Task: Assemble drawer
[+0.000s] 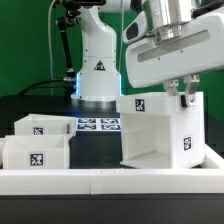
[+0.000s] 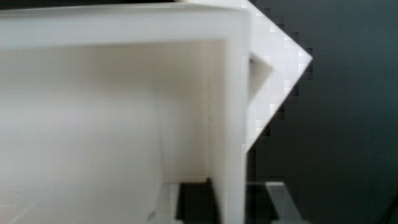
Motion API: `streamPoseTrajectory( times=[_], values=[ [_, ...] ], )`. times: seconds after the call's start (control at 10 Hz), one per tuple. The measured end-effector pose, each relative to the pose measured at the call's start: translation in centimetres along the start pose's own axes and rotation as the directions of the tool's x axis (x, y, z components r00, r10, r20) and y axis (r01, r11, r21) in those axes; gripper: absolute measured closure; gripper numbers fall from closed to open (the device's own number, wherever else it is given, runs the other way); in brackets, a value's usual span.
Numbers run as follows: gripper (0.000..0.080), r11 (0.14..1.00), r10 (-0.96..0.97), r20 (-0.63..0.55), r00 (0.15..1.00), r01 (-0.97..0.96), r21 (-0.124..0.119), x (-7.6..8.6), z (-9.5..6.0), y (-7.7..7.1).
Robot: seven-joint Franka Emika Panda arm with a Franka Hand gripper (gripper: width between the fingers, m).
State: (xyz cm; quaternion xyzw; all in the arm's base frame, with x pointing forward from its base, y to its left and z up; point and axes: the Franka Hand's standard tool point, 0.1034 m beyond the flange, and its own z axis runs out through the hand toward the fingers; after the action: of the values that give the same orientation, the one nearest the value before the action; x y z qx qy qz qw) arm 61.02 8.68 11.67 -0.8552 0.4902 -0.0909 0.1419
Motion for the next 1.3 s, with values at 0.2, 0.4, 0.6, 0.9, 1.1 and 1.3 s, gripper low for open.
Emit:
streamPoseTrajectory(
  times=[0.2,0.4,0.6,0.9,1.1,1.3],
  values=[
    [0.0754,0.992,0.125,0.021,0.992,-0.126,0.004,0.5,0.2,-0.4],
    [0.0754,0.956,0.292,0.044,0.955,-0.292,-0.003,0.5,0.6,-0.9],
    [0.0754,0.923,0.385,0.053,0.921,-0.385,-0.008,0.6,0.9,-1.5],
    [0.0753,0.913,0.407,0.063,0.911,-0.406,-0.024,0.7,1.1,-1.7],
    [0.0753,0.913,0.409,0.077,0.909,-0.406,-0.049,0.7,1.2,-1.7],
    [0.0754,0.917,0.400,0.077,0.913,-0.397,-0.049,0.7,1.2,-1.7]
  ],
)
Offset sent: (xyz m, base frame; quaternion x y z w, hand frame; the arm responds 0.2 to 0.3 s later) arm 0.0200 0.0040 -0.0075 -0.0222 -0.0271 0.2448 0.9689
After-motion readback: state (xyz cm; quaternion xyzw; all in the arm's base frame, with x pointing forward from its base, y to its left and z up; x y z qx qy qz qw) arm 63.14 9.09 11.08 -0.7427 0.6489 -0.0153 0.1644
